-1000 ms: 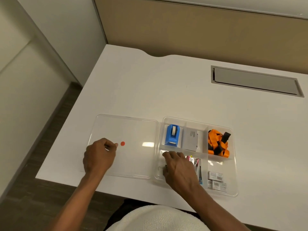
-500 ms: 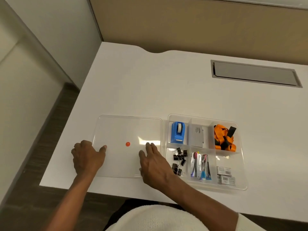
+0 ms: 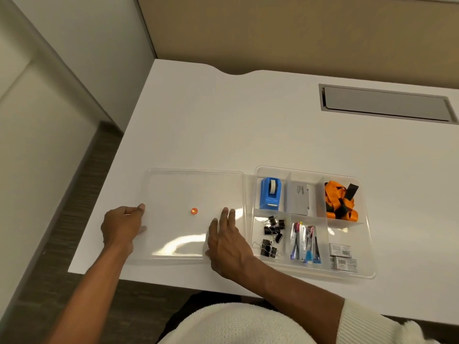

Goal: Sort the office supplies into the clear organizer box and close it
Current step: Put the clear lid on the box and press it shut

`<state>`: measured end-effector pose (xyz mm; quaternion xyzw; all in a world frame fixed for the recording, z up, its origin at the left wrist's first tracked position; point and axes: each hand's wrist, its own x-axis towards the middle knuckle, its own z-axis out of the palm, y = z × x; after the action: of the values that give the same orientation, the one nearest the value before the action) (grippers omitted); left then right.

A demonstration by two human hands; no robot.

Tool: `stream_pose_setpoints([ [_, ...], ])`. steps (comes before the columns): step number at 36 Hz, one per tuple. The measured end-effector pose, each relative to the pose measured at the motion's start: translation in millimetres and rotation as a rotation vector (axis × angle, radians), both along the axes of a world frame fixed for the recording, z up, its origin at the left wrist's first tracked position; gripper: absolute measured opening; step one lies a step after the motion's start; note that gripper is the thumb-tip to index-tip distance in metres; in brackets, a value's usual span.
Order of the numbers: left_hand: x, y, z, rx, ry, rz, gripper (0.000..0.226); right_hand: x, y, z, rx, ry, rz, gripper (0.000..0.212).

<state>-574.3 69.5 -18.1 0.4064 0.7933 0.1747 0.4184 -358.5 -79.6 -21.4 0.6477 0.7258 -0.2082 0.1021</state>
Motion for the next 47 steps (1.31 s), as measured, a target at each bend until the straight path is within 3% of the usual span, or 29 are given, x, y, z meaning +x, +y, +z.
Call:
stream_pose_setpoints([
  [5, -15.5, 7.3, 9.7, 0.010, -0.298, -0.034, 0.021, 2.0, 6.8, 10.1, 0.024, 0.342, -0.266, 0.068],
  [11, -31.0, 17.3, 35.0, 0.132, -0.350, -0.026, 0.021, 19.0, 11.4, 34.1, 0.270, 0.597, -0.479, 0.057],
  [19, -42.5, 33.9, 66.7, 0.159, -0.559, -0.044, 0.011, 32.0, 2.0, 63.8, 0.539, 0.577, -0.497, 0.074],
  [29, 81.7, -12.3, 64.0, 0.070, -0.704, -0.168, 0.008, 100.0, -44.9, 67.8, 0.726, 0.423, -0.828, 0.078],
  [33, 132.8, -43.5, 50.9, 0.102, -0.692, -0.240, 0.006, 139.1, -78.5, 57.6, 0.736, 0.327, -0.890, 0.078],
  [36, 162.7, -69.2, 37.3, 0.131, -0.577, -0.353, 0.009, 166.0, -104.3, 52.1, 0.734, 0.297, -0.912, 0.081],
  [40, 194.8, -98.9, 29.3, 0.149, -0.319, -0.549, 0.028, 192.7, -132.2, 43.6, 0.704, 0.254, -0.937, 0.084],
  [44, 215.1, -122.6, 22.4, 0.121, -0.196, -0.692, 0.061, 207.0, -151.3, 33.8, 0.644, 0.240, -0.941, 0.079],
  [47, 224.2, -133.5, 16.4, 0.078, -0.151, -0.725, 0.072, 215.7, -158.9, 24.8, 0.598, 0.221, -0.932, 0.081],
])
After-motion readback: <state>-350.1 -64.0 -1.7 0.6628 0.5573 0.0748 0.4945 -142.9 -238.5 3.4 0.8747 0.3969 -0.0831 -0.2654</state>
